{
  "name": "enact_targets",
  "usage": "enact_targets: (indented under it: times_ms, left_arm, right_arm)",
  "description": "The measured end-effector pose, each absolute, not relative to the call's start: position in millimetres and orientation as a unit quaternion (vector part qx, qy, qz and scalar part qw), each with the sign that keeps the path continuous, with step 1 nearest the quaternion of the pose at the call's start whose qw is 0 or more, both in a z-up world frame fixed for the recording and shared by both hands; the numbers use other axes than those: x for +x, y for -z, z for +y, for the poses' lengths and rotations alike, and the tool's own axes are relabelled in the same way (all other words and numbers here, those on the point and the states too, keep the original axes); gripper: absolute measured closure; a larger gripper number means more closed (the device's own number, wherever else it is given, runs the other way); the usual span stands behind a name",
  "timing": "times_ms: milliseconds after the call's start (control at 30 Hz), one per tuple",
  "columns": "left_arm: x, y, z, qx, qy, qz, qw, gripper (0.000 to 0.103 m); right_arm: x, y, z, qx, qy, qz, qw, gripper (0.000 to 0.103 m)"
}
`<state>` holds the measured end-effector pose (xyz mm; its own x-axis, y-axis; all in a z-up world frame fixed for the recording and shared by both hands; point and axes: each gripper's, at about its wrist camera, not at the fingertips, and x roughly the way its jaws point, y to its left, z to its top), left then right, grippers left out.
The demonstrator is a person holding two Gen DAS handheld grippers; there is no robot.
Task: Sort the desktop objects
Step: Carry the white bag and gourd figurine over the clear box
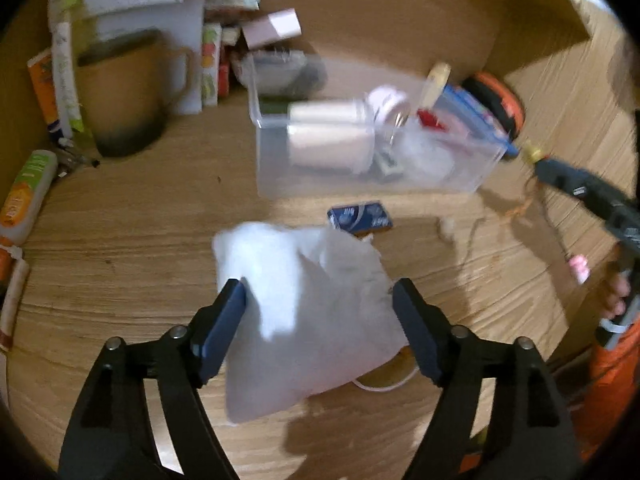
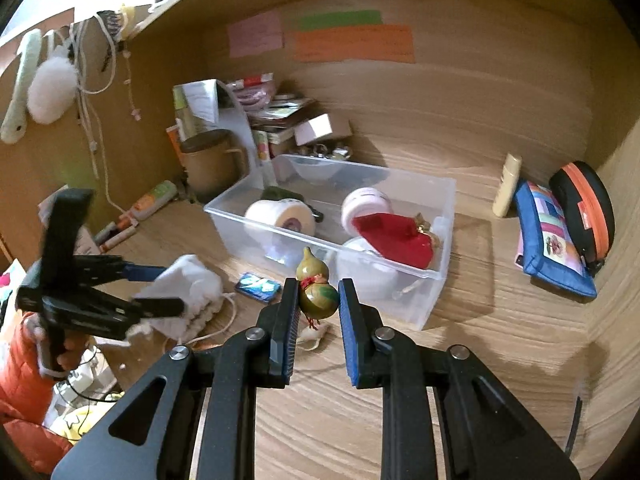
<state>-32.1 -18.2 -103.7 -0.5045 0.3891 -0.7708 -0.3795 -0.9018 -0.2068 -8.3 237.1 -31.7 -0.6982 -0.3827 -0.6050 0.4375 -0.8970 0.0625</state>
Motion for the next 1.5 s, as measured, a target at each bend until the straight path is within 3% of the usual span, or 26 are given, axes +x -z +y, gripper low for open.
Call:
enact_targets:
  times_ms: [67, 200, 333, 967, 1033, 1133, 1267, 1500]
  left_arm:
    - [-39.3, 110.3, -12.2, -0.457, -0.864, 0.004, 0.213, 0.014]
    - [-49.1, 116.1, 3.0, -0.463, -0.863, 0.035, 0.199, 0.005]
    - [-47.9, 121.4, 19.3, -0.455, -0.87, 0.1, 0.164, 0.003]
    - [-49.9, 124.6, -31.7, -0.46, -0.877, 0.059, 0.125, 0.001]
    - [-50.2, 123.8, -28.7, -0.456, -0.879, 0.058, 0.127, 0.009]
    - [-50.2, 118.0, -19.4, -0.45, -0.879, 0.071, 0.142, 0.039]
    - [-46.1, 113.1, -17.6, -0.444, -0.881, 0.061, 0.15, 0.055]
    - [-30.2, 98.4, -26.1, -0.424, -0.888, 0.015, 0.178, 0.058]
  right_arm:
    - [-4.6, 32.3, 234.9, 0.317, 0.919, 0.045, 0.229, 0.085]
    - [1.9, 32.9, 233.0, 0.316, 0.918, 0.045, 0.236, 0.085]
    - [7.9, 30.0, 233.4, 0.309, 0.919, 0.042, 0.243, 0.085]
    - [6.1, 69.2, 200.9, 0.351, 0.887, 0.037, 0.298, 0.085]
    - [3.6, 74.6, 194.2, 0.358, 0.882, 0.034, 0.305, 0.085]
    - [1.1, 81.0, 186.0, 0.367, 0.876, 0.032, 0.31, 0.085]
    - [1.0, 82.5, 180.3, 0.372, 0.875, 0.034, 0.309, 0.085]
    - [0.1, 70.3, 181.5, 0.36, 0.883, 0.034, 0.3, 0.085]
